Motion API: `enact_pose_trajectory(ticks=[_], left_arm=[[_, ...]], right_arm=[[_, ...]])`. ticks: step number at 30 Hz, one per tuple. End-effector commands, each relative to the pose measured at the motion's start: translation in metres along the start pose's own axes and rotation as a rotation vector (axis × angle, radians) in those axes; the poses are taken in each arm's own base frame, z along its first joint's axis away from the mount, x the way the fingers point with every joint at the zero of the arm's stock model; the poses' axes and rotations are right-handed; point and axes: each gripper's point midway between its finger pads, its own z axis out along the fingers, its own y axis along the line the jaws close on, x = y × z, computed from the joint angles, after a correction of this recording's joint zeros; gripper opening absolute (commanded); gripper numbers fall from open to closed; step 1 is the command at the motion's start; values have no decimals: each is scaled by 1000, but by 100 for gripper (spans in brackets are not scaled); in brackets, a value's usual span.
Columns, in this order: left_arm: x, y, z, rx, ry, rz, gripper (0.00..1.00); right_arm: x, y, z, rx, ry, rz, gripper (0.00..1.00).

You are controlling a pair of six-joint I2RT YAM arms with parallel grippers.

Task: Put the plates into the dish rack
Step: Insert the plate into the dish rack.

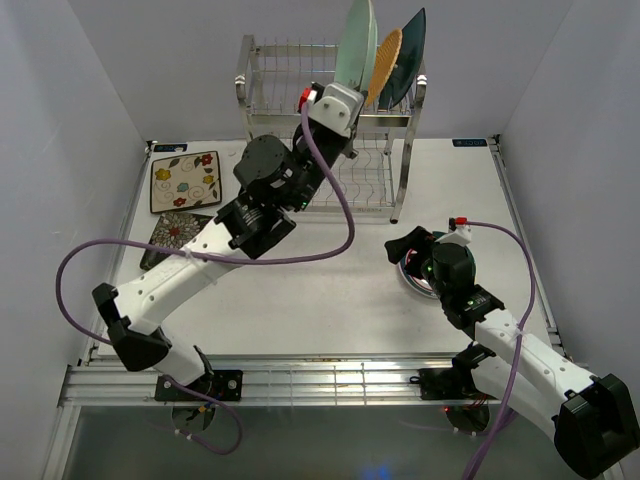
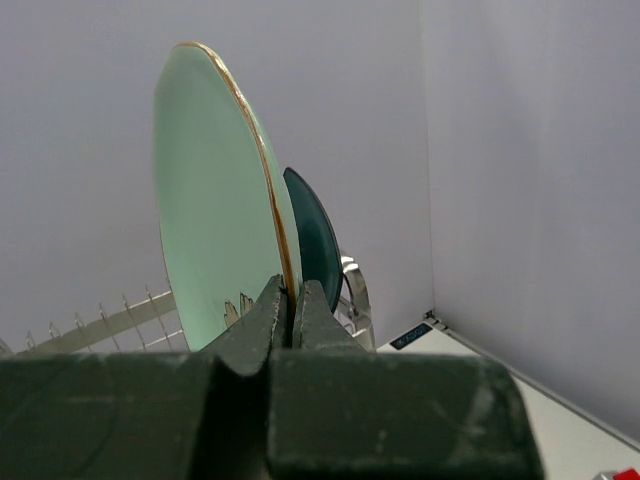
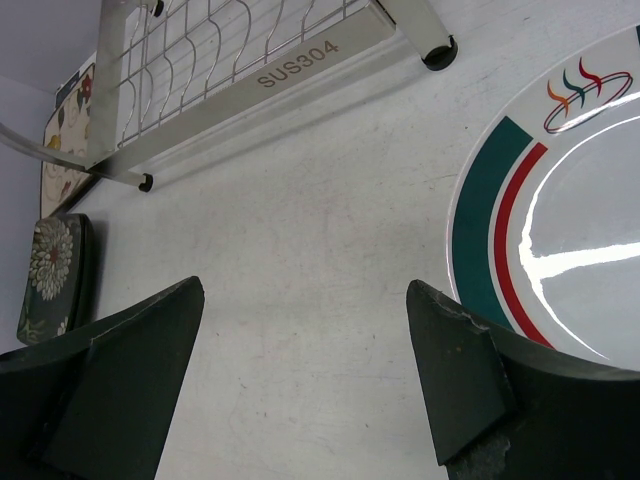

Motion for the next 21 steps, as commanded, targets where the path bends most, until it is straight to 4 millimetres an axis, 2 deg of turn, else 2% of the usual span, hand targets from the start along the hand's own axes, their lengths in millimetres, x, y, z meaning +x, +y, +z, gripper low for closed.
enact_pose_trajectory(ticks=[1,2,3,4,5,6,7,8,9,10,12,14,15,16,21], left_arm=[[-65,23,17,-66,-208,-11,0],[-74,27,21,-79,-232,-15,0],[-73,27,26,-78,-237,-12,0],[-72,30,31,-85,-240,-6,0],[-61,24,41,-73,-231,-4,0],[-68,36,46,-96,-253,-6,0],[-64,38,51,-98,-253,-12,0],[-52,35,61,-86,-244,-21,0],[-57,40,64,-93,-261,-27,0],[-52,49,70,-105,-263,-25,0],[-38,47,82,-80,-261,-39,0],[-36,60,88,-102,-287,-38,0],[-24,60,95,-96,-278,-54,0],[-27,73,98,-110,-296,-57,0],[-6,93,119,-100,-301,-129,0]], right_arm=[[-25,20,1,-43,-69,17,88],[-25,20,1,-40,-71,17,88],[-25,19,1,-39,-70,18,88],[-25,19,2,-36,-69,16,88],[-24,19,2,-36,-67,14,88],[-24,19,2,-36,-65,14,88],[-24,19,2,-37,-66,14,88],[-24,20,2,-39,-66,15,88],[-23,20,1,-41,-64,14,88],[-24,20,1,-39,-66,16,88],[-24,20,1,-40,-65,14,88],[-24,19,2,-38,-65,14,88],[-24,20,2,-40,-65,14,88],[-24,20,2,-40,-65,16,88],[-21,22,3,-49,-52,13,88]])
